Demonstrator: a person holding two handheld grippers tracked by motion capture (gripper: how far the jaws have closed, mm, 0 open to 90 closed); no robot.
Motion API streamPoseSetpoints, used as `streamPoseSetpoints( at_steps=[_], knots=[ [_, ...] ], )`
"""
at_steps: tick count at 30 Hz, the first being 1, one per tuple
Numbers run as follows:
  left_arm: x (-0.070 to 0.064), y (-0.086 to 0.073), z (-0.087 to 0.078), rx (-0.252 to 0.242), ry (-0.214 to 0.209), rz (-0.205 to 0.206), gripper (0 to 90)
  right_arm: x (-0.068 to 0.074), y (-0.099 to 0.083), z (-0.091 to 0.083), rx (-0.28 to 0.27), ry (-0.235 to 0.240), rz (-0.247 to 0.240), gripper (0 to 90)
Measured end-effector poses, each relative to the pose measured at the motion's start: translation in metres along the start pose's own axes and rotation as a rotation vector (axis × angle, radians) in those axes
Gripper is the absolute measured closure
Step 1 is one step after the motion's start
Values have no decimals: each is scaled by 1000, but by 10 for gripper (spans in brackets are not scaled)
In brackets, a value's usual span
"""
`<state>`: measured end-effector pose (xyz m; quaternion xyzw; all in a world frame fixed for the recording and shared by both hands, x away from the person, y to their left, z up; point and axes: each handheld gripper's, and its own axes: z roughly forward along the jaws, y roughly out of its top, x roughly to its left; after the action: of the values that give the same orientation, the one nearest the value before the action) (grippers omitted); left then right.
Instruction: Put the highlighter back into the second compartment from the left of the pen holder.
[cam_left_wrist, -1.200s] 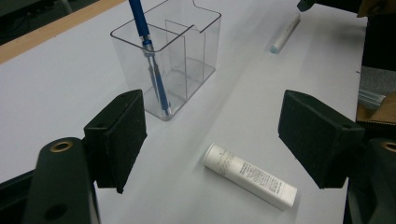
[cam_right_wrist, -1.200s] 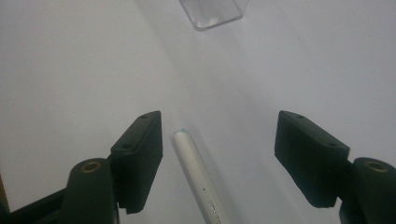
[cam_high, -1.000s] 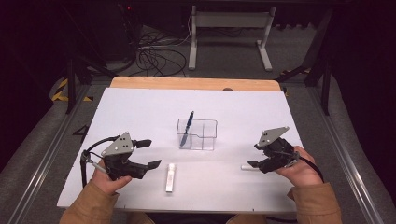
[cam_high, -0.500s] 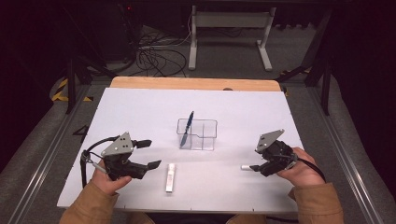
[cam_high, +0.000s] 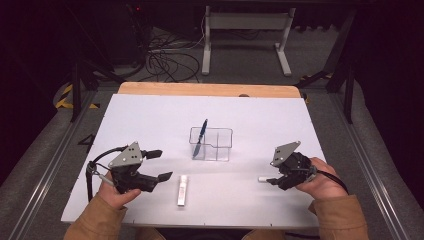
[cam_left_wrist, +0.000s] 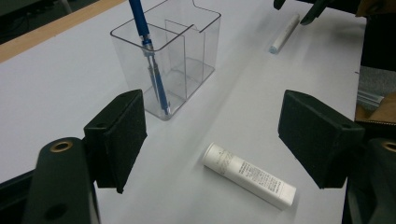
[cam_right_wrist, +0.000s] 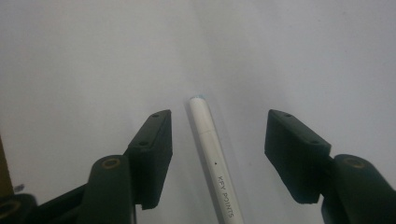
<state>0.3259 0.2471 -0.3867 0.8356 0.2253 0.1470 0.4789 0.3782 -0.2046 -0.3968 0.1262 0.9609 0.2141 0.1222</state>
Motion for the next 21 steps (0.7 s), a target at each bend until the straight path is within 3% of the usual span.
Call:
streamPoseSetpoints(
  at_steps=[12, 21],
  knots=[
    [0, -2, -3, 0, 11, 1, 245, -2, 0, 15, 67, 50, -84, 527],
    [-2, -4, -6, 2, 19, -9, 245, -7, 0, 27, 118, 67, -99, 563]
  ],
)
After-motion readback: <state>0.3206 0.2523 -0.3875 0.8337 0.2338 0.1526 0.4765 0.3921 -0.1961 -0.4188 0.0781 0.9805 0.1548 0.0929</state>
